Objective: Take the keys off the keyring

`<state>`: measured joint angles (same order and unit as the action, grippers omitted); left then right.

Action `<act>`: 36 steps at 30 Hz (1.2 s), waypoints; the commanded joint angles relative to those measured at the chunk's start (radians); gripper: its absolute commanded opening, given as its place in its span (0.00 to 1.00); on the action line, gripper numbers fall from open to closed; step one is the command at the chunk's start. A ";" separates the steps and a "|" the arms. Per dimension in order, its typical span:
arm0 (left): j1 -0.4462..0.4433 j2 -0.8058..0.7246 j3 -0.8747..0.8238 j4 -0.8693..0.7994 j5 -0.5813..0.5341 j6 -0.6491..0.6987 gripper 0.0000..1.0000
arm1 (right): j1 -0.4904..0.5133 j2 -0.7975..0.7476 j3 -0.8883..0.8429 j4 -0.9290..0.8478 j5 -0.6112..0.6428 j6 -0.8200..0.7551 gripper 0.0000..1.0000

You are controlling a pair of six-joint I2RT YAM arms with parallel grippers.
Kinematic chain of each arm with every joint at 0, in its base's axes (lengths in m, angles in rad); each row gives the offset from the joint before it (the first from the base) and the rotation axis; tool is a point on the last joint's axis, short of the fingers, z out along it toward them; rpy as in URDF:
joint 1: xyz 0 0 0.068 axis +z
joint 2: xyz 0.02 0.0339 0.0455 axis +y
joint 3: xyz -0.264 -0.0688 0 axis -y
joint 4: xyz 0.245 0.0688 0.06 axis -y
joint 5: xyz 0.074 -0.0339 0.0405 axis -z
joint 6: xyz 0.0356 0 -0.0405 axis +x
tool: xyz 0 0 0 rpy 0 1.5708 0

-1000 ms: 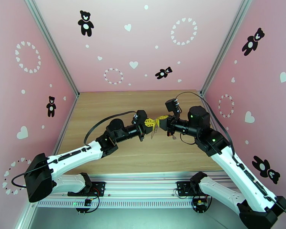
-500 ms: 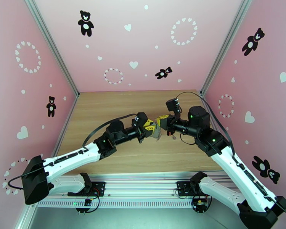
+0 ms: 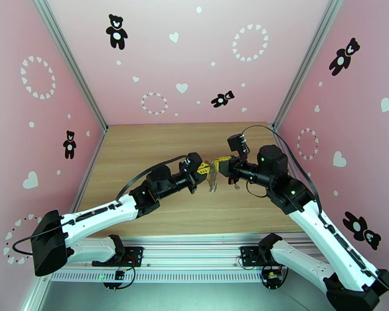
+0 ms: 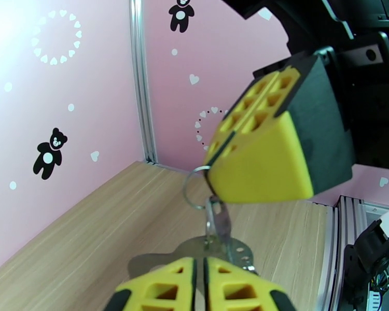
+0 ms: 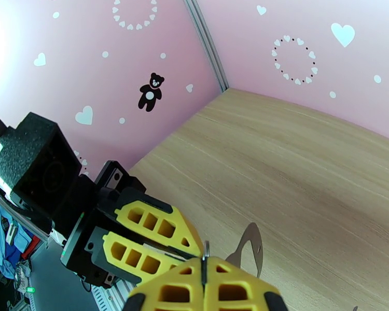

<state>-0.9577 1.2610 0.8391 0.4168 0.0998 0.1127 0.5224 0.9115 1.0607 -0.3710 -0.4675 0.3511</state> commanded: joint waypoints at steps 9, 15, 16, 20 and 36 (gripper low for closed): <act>-0.006 0.034 0.023 0.047 0.086 -0.014 0.17 | 0.002 -0.024 0.003 0.027 0.004 0.006 0.00; -0.005 0.066 0.056 0.046 0.072 -0.017 0.17 | 0.002 -0.033 -0.001 0.027 0.006 0.009 0.00; -0.006 0.069 0.058 0.054 0.068 -0.018 0.17 | 0.002 -0.035 -0.003 0.030 0.005 0.012 0.00; -0.005 0.078 0.072 0.064 0.075 -0.016 0.17 | 0.001 -0.037 -0.006 0.034 0.007 0.014 0.00; -0.005 0.085 0.078 0.093 0.071 -0.001 0.07 | 0.002 -0.046 -0.015 0.035 0.016 0.014 0.00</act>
<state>-0.9585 1.3380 0.8879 0.4870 0.1574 0.1028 0.5224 0.8852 1.0576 -0.3668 -0.4541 0.3595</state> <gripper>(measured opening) 0.080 0.028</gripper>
